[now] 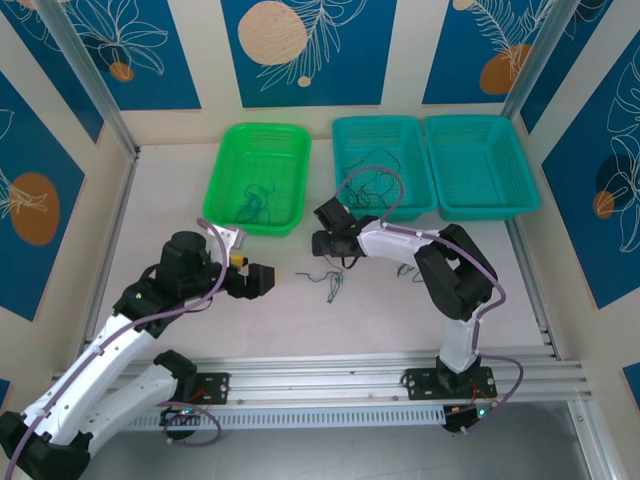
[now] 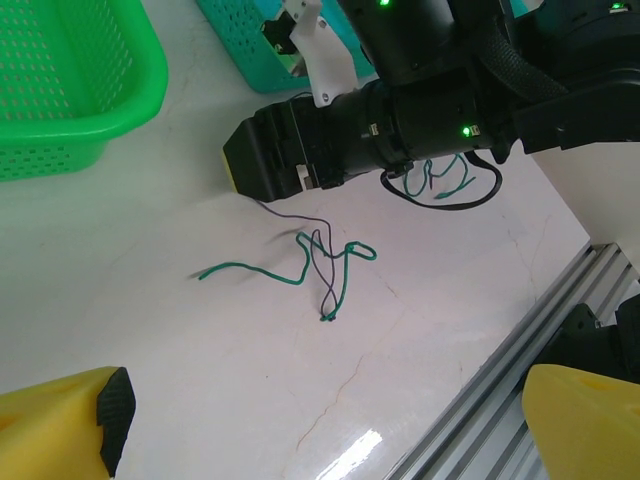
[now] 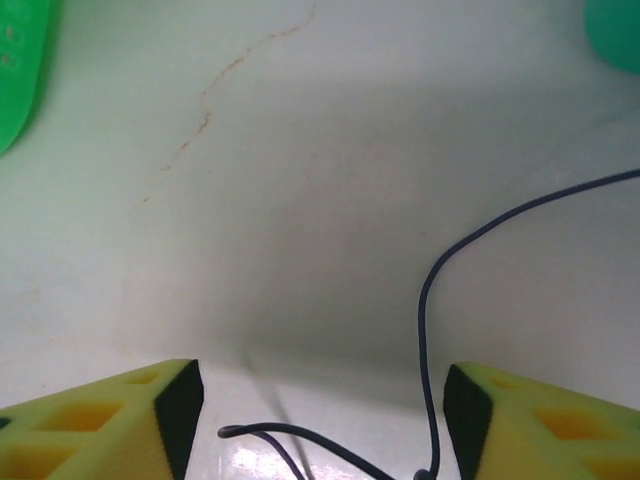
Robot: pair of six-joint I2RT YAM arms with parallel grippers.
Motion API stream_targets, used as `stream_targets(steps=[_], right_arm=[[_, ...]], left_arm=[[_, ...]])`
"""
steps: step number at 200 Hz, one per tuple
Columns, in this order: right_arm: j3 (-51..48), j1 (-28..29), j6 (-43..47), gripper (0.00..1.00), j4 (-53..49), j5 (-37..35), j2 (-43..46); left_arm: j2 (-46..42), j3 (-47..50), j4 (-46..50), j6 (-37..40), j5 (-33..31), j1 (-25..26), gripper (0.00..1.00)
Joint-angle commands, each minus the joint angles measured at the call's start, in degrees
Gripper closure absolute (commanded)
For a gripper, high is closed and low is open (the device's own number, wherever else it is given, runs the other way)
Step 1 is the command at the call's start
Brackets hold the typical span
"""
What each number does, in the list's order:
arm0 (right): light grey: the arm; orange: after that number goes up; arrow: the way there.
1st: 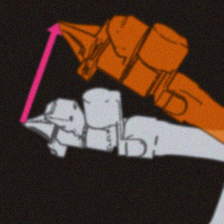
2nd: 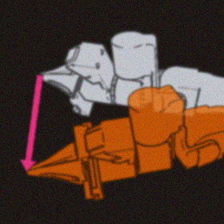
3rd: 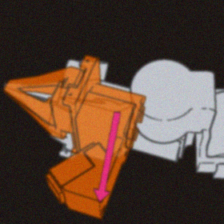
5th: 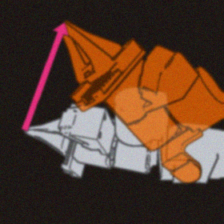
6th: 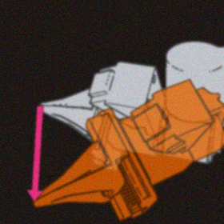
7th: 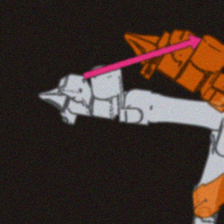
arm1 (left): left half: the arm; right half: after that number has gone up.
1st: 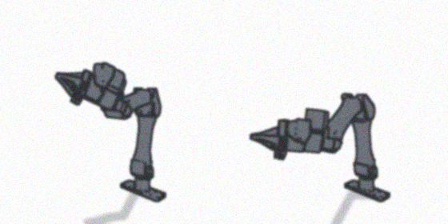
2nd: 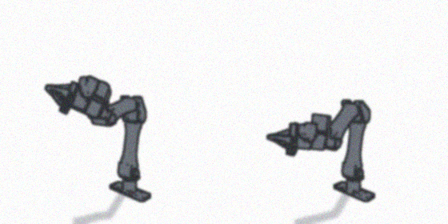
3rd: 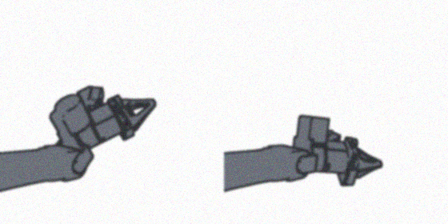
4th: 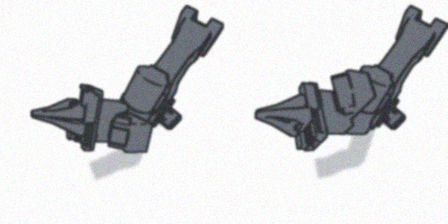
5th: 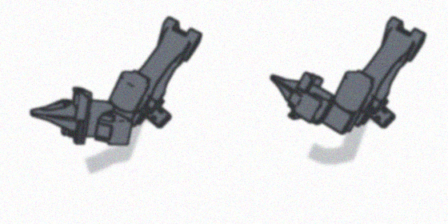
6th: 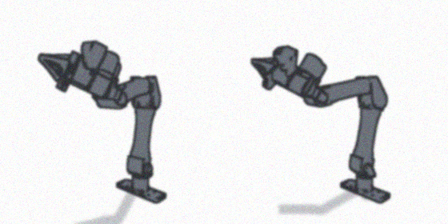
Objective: Untangle the cables
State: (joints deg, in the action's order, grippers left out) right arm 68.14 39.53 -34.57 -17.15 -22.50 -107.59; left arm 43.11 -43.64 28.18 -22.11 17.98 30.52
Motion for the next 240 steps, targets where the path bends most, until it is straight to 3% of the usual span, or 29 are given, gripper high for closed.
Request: stream_targets(steps=[1,24,43,79,104,159,201,240], right_arm=[[-0.73,0.29,0.02,0.47,0.12,-0.43,0.66],[-2.7,0.03,-0.14,0.79,-0.14,-0.39,4.35],[-4.97,-0.07,0.81,1.0,1.23,-0.09,9.37],[-5.87,-0.15,1.95,1.0,0.32,0.95,20.65],[-4.26,-0.15,2.75,1.0,-1.4,0.98,28.66],[9.04,-0.24,9.52,1.0,-5.92,-0.7,37.85],[25.28,-1.72,14.99,1.0,-6.42,2.54,35.79],[42.84,-9.73,16.32,1.0,-7.52,8.7,24.7]], left_arm=[[-0.7,0.13,0.76,0.05,1.12,-0.49,0.0],[-0.89,0.13,0.56,0.12,1.55,-0.47,0.0],[-1.23,0.13,-0.4,0.14,3.39,-0.46,0.0],[-1.84,0.13,-3.76,-0.35,7.88,-0.47,0.0],[-2.59,1.13,-10.87,-1.89,15.23,-0.52,0.0],[-3.19,0.22,-18.17,-4.17,22.59,-0.17,0.0],[-4.17,0.3,-17.11,-3.47,20.8,-0.02,0.0],[-4.37,0.27,-17.41,-3.43,20.88,0.08,0.0]])
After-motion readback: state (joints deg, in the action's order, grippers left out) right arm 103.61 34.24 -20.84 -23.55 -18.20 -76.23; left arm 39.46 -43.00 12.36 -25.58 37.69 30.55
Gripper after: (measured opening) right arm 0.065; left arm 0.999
